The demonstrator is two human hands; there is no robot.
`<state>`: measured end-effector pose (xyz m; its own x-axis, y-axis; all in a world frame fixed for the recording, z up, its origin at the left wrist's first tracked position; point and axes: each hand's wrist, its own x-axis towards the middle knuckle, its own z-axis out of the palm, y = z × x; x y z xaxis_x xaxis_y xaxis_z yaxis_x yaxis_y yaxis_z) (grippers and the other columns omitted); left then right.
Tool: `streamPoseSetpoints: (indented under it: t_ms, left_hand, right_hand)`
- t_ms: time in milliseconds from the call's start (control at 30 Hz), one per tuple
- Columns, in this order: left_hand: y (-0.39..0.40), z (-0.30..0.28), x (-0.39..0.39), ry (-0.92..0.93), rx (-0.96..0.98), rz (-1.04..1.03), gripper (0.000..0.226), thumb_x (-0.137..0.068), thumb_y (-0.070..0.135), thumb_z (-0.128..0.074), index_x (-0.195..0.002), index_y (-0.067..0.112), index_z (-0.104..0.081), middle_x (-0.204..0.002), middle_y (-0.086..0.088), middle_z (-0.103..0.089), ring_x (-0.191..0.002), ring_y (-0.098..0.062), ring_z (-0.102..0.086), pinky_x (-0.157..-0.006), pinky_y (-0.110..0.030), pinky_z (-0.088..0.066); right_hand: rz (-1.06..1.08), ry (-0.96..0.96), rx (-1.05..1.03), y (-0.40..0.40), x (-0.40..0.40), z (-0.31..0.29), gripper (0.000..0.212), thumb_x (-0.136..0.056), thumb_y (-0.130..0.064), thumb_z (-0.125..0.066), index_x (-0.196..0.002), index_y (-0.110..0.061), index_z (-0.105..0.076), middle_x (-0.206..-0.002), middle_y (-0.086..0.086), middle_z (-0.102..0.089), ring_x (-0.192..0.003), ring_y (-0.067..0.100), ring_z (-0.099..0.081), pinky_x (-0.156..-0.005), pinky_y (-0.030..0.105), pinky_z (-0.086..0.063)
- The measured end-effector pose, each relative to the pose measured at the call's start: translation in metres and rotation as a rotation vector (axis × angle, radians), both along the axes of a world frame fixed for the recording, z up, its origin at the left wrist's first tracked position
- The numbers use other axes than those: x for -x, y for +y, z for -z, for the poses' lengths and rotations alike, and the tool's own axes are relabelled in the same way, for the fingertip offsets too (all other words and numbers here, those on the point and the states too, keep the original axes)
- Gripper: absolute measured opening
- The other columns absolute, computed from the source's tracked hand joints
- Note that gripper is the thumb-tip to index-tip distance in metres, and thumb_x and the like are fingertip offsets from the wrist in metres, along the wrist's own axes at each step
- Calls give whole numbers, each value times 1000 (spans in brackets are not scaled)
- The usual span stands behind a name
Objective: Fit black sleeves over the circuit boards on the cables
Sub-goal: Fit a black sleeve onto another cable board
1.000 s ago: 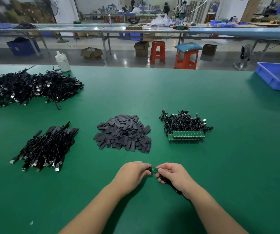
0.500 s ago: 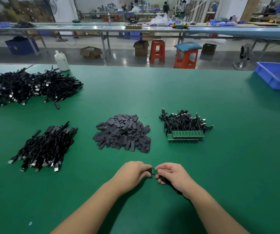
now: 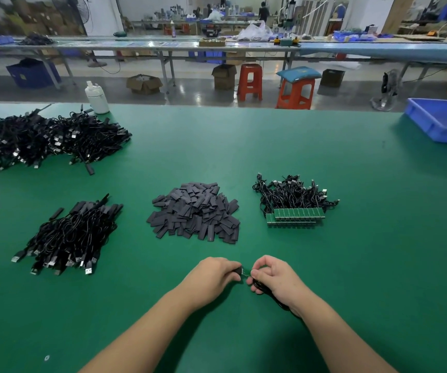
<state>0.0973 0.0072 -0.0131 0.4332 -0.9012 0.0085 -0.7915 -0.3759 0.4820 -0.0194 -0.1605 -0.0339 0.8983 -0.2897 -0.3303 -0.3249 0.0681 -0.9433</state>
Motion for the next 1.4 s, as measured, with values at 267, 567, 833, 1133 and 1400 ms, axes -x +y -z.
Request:
streamPoseSetpoints:
  t_ms: [267, 567, 833, 1133, 1400]
  left_hand:
    - [-2, 0, 4, -83, -53, 25, 16, -99, 33, -51, -95, 18, -58, -87, -4, -61, -83, -23, -55, -72, -34, -40]
    - [-15, 3, 9, -128, -153, 62, 21, -100, 31, -47, -103, 17, -62, -98, -5, -63, -92, -25, -60, -81, -38, -47]
    - [-9, -4, 11, -276, 17, 21, 18, -97, 29, -47, -102, 27, -64, -93, 3, -67, -88, -20, -62, -70, -34, -46]
    - [9, -6, 7, -443, 328, 96, 20, -76, 10, -79, -94, 16, -72, -81, 3, -64, -71, -18, -60, -59, -27, -49]
    - [19, -4, 12, -380, 212, 46, 32, -85, 22, -75, -114, 12, -69, -86, 0, -64, -70, -19, -65, -53, -26, -52]
  right_hand:
    - [-39, 2, 18, -1, 0, 4, 4, -97, -3, -59, -94, -2, -56, -79, 14, -74, -66, 20, -66, -62, 26, -54]
    - [-74, -2, 33, -2, 1, 4, 6, -98, -3, -59, -94, -2, -54, -72, 10, -72, -66, 18, -66, -64, 28, -54]
    - [-118, 19, -2, -1, 3, -6, 16, -97, -17, -64, -101, -4, -57, -90, 10, -75, -80, 18, -65, -80, 31, -55]
    - [-280, 108, 121, -5, 4, -32, 17, -100, -26, -58, -107, -11, -63, -80, 4, -65, -71, 17, -66, -59, 27, -54]
    - [-231, 47, 436, 2, -1, -26, 3, -92, -21, -65, -92, -23, -63, -77, 1, -67, -58, 15, -65, -71, 45, -58]
